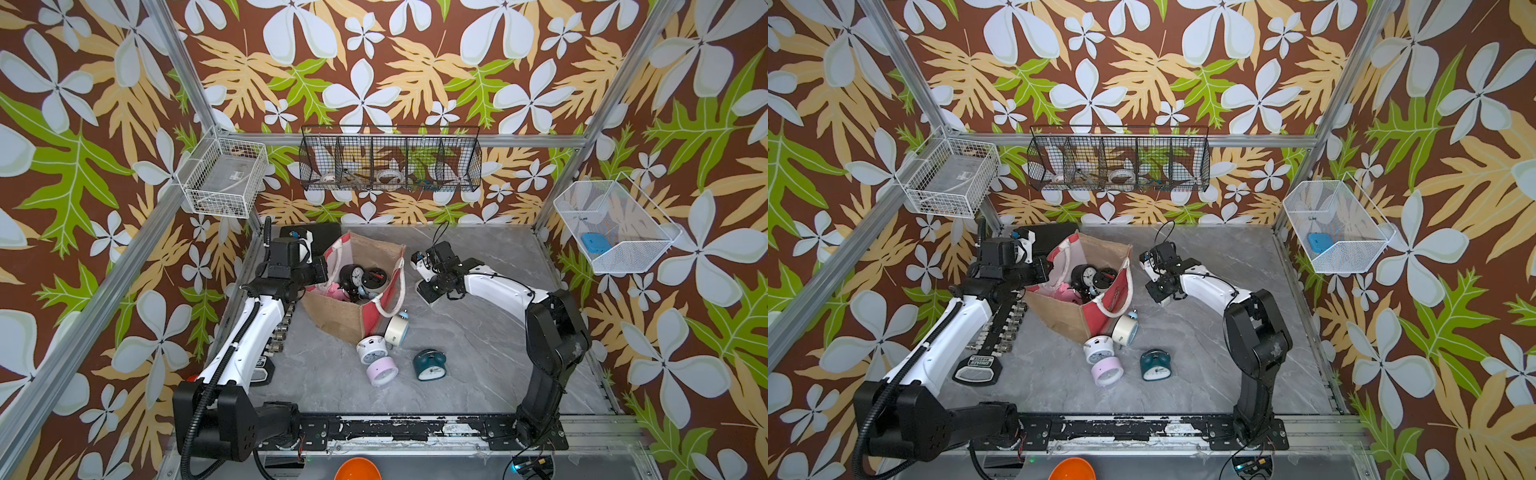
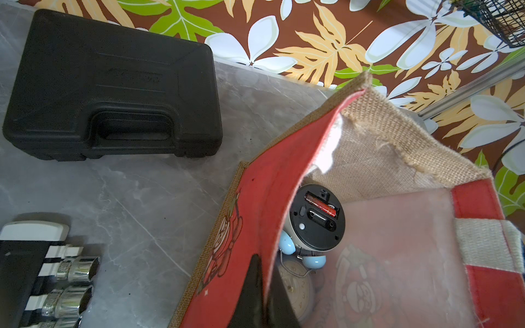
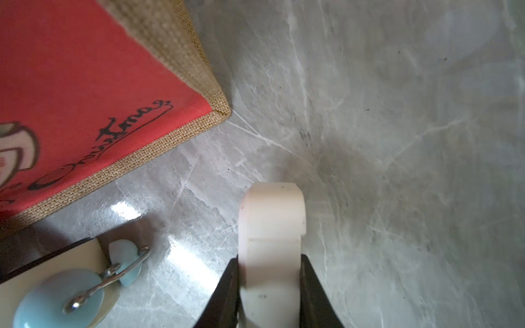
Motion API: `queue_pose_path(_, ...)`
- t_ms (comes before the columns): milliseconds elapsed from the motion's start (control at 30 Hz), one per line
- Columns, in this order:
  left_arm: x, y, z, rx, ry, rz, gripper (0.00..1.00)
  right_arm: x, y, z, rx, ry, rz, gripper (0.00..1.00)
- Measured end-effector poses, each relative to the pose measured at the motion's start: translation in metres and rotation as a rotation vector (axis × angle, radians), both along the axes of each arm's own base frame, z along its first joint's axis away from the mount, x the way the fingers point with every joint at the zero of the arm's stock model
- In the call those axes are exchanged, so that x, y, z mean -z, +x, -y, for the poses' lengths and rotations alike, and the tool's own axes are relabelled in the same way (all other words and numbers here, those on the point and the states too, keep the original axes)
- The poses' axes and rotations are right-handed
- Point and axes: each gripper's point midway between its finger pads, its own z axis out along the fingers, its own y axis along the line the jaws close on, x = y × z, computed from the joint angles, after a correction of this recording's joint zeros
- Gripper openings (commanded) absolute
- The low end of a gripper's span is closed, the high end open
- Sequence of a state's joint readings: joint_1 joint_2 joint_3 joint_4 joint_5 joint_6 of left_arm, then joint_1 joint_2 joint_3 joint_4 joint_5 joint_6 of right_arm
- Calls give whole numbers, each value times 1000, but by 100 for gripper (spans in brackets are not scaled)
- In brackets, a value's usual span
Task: Put the alarm clock into the canvas bag
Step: Pick up the alarm from the center of the board, then place the alarm at the canvas bag.
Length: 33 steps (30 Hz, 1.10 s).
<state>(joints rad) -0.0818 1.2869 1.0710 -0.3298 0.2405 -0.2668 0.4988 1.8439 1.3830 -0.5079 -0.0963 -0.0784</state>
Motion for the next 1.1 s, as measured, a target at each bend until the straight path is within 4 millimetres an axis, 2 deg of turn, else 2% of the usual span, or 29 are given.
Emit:
queue_pose_path(133,-1,0,0,0,0,2,0,-32,0,3,9,14,54,27)
queue_pose_path(400,-1,0,0,0,0,2,0,-115,-1,3,29,100,181,26)
queue_pose_path(533,-1,0,0,0,0,2,0,-150,-5,-3,27,140,229,26)
queue_pose_path(867,-1,0,0,0,0,1,0,-226,-19,-56,-78,223,332,26)
queue_pose_path(1100,-1,0,0,0,-1,1,0,-251,-22,-97,-144,252,365,26)
